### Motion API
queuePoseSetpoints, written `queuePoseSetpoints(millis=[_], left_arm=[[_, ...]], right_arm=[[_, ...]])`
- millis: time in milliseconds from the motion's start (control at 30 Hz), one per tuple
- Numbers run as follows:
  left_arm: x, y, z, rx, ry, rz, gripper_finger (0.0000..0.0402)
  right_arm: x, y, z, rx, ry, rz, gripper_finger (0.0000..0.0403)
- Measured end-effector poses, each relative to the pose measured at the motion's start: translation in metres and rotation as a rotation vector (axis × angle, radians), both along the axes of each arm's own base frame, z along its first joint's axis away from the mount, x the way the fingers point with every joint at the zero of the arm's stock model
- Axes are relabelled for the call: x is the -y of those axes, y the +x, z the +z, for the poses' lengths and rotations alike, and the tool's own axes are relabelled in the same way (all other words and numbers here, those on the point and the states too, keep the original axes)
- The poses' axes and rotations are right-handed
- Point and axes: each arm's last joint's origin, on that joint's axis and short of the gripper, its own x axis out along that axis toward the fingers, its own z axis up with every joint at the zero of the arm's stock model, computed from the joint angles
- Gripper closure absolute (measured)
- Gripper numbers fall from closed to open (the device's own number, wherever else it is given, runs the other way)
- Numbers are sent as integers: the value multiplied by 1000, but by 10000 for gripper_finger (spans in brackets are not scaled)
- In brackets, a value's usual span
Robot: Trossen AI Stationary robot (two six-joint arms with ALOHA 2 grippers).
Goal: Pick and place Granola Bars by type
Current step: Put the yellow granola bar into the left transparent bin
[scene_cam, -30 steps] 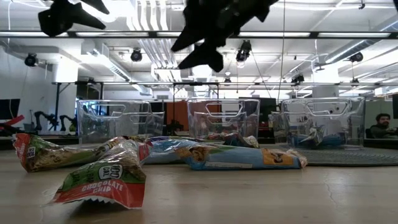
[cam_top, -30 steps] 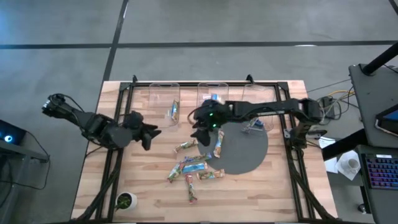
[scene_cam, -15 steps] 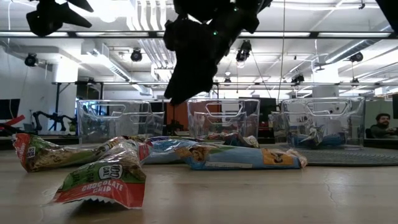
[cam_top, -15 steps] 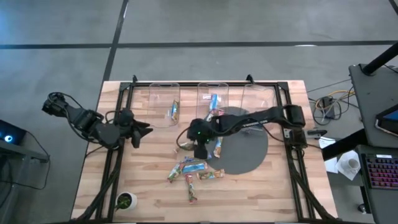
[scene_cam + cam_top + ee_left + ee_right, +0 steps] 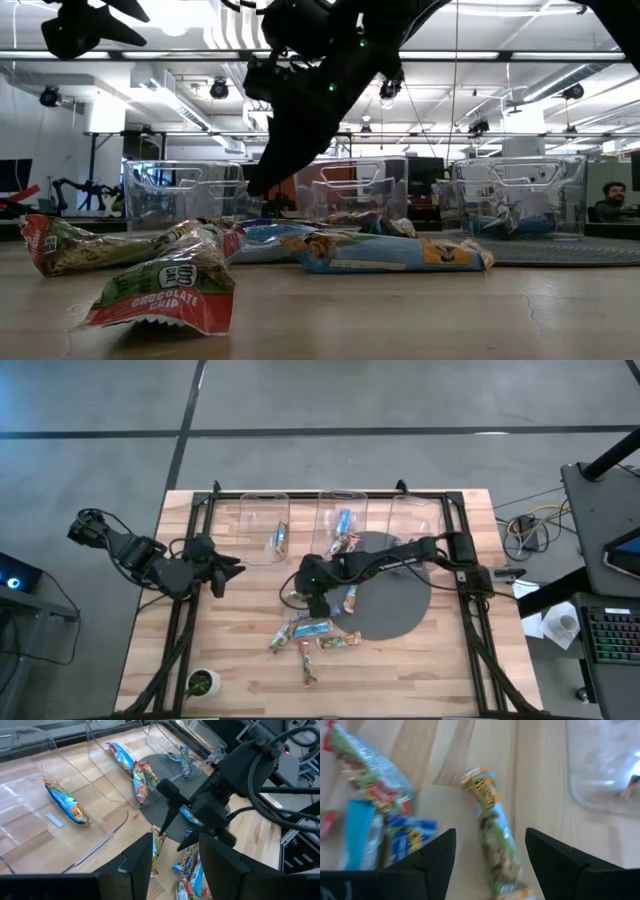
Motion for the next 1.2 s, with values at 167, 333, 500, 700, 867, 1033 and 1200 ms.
queuePoseSetpoints(millis=[167,333,500,700,867,1033,1200], left_arm=[[0,0,0,-4,3,1,259],[0,-1,-1,-8,5,0,259],[-1,-1,-1,-16,13,-3,259],[-1,-2,-2,-34,32,-10,259],[-2,-3,-4,-60,41,-16,259],[-2,-5,-7,-91,41,-15,259],[-3,-6,-7,-100,43,-17,259]], right_arm=[[0,4,-15,-1,-3,9,174],[1,4,-14,-19,19,-24,174],[-1,4,-12,-21,22,-38,174],[-7,5,-4,-50,-79,-44,175],[-22,9,9,-23,-229,-28,179],[-26,10,11,-8,-182,-72,183],[-20,9,6,-24,-145,-135,183]])
